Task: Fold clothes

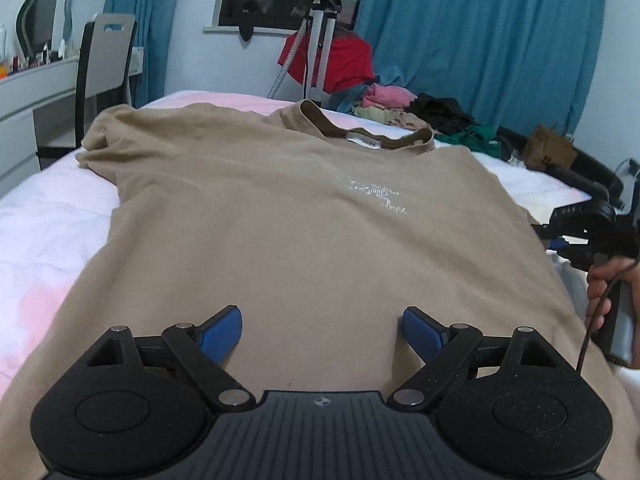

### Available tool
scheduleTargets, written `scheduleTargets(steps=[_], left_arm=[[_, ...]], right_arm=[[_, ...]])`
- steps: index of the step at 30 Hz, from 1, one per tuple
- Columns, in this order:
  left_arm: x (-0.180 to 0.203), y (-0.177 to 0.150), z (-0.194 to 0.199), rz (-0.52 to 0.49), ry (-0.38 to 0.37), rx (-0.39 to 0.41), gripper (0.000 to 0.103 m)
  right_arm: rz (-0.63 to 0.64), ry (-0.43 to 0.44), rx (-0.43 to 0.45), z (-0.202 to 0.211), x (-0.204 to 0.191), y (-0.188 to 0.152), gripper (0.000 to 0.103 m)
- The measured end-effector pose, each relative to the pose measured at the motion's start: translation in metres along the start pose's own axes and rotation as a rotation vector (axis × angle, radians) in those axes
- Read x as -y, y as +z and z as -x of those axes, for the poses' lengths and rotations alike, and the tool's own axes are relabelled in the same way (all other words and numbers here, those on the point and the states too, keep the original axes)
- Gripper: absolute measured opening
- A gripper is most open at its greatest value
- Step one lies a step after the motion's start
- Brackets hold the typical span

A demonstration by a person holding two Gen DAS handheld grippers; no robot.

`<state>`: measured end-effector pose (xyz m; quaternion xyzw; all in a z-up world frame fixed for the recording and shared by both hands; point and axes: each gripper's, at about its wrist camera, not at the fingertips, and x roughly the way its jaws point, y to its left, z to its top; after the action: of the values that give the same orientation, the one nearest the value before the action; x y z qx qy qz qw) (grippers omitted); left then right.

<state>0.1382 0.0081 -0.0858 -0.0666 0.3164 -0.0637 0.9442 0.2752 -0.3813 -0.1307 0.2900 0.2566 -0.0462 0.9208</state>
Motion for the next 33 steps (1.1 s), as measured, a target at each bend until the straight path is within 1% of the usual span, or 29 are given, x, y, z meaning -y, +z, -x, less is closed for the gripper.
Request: scheduleTargets(steps=[2,4,6,7,8,12,15,17,19,21,22,23,24,27,29,30,31,32,33], left_arm=[[-0.005,0.003,0.000,0.037,-0.021,0.007,0.089],[-0.012,0.008,0.001,0.077,-0.031,0.024,0.089],[-0.017,0.013,0.002,0.094,-0.024,0.042,0.089],[-0.019,0.013,0.001,0.103,-0.020,0.040,0.089],[-0.021,0.014,-0.001,0.113,-0.016,0.039,0.089],[-0.025,0.014,-0.008,0.128,-0.008,0.026,0.089],[-0.023,0.014,-0.010,0.108,-0.008,0.031,0.089],[-0.021,0.014,-0.013,0.098,-0.008,0.029,0.089],[-0.021,0.013,-0.015,0.098,-0.012,0.023,0.089],[-0.022,0.013,-0.016,0.101,-0.016,0.023,0.089],[-0.022,0.013,-0.016,0.103,-0.018,0.024,0.089],[-0.023,0.013,-0.015,0.106,-0.021,0.026,0.089],[-0.023,0.012,-0.015,0.109,-0.022,0.026,0.089],[-0.023,0.012,-0.015,0.109,-0.020,0.029,0.089],[-0.022,0.011,-0.015,0.104,-0.018,0.032,0.089],[-0.021,0.011,-0.015,0.100,-0.016,0.035,0.089],[-0.021,0.011,-0.016,0.097,-0.015,0.037,0.089],[-0.021,0.011,-0.016,0.094,-0.014,0.038,0.089],[-0.021,0.011,-0.016,0.095,-0.014,0.040,0.089]], right_arm=[[0.031,0.006,0.060,0.010,-0.005,0.010,0.012],[0.067,-0.016,0.112,0.014,-0.011,0.030,0.011],[0.103,-0.056,0.152,0.013,-0.018,0.056,0.009],[0.121,-0.075,0.172,0.012,-0.021,0.069,0.005],[0.139,-0.095,0.193,0.011,-0.025,0.082,0.003],[0.180,-0.217,0.251,0.001,-0.025,0.126,0.003],[0.101,-0.203,0.206,-0.004,-0.005,0.133,0.004],[0.050,-0.151,0.149,-0.010,0.010,0.121,0.007],[0.018,-0.122,0.075,-0.019,0.023,0.104,0.008],[-0.015,-0.107,0.002,-0.028,0.034,0.085,0.017],[-0.032,-0.108,-0.033,-0.033,0.038,0.075,0.039],[-0.052,-0.109,-0.051,-0.035,0.042,0.065,0.067],[-0.067,-0.087,-0.043,-0.034,0.042,0.058,0.074],[-0.107,-0.005,-0.005,-0.030,0.037,0.038,0.075],[-0.103,0.057,-0.016,-0.029,0.031,0.031,0.073],[-0.073,0.066,-0.025,-0.029,0.025,0.029,0.067],[-0.037,0.069,-0.034,-0.029,0.019,0.027,0.046],[0.014,0.075,-0.022,-0.024,0.009,0.025,0.018],[0.070,0.081,-0.006,-0.019,-0.003,0.024,0.013]])
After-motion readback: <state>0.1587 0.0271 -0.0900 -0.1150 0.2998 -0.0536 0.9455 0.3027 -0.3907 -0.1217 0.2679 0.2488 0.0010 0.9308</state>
